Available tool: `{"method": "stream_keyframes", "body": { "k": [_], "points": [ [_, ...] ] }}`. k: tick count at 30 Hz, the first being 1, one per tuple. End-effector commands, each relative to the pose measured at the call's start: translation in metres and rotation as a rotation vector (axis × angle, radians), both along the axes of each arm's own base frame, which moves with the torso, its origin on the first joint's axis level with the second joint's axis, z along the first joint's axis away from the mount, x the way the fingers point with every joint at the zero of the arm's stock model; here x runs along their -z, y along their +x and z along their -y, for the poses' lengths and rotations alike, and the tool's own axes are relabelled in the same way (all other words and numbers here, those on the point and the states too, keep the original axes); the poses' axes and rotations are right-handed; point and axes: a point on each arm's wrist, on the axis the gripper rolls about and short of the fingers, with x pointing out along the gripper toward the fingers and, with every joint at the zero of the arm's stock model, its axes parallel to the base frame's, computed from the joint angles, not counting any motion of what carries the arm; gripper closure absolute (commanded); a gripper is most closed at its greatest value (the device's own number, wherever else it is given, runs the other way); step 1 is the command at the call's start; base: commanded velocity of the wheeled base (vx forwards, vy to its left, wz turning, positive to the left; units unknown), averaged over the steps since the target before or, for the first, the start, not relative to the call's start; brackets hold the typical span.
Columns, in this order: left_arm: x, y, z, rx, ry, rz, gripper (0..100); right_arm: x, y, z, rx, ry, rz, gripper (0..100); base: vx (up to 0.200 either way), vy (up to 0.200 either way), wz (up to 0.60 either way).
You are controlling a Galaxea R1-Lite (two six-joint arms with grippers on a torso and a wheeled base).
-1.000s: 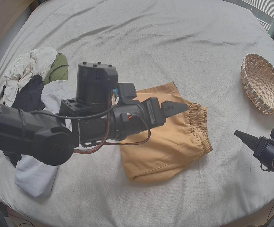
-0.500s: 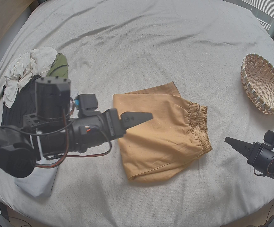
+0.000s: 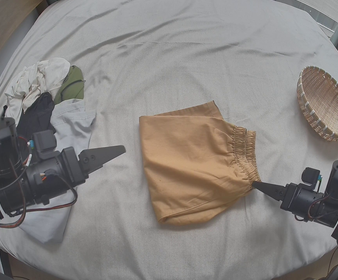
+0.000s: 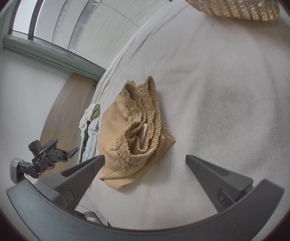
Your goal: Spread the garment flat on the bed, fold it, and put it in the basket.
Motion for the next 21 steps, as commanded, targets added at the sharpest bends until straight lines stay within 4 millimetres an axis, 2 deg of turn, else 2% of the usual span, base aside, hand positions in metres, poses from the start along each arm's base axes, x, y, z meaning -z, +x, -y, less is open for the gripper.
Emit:
{"method": "stream_keyframes", "body": {
  "k": [1,13,21],
  "points": [
    [-0.002,-0.017,-0.014,-0.031,-0.012,0.027,0,0.019,0.011,-0.009,-0.017,-0.022,-0.055,0,0.000,0.000,0.00],
    [-0.003,-0.030,-0.031,-0.083,-0.029,0.061,0,0.035,0.037,-0.032,-0.062,0.002,0.007,0,0.000,0.000,0.00],
    [0.008,-0.039,-0.038,-0.106,-0.021,0.045,0,0.020,0.044,-0.052,-0.111,0.076,0.109,0,0.000,0.000,0.00]
  ]
}}
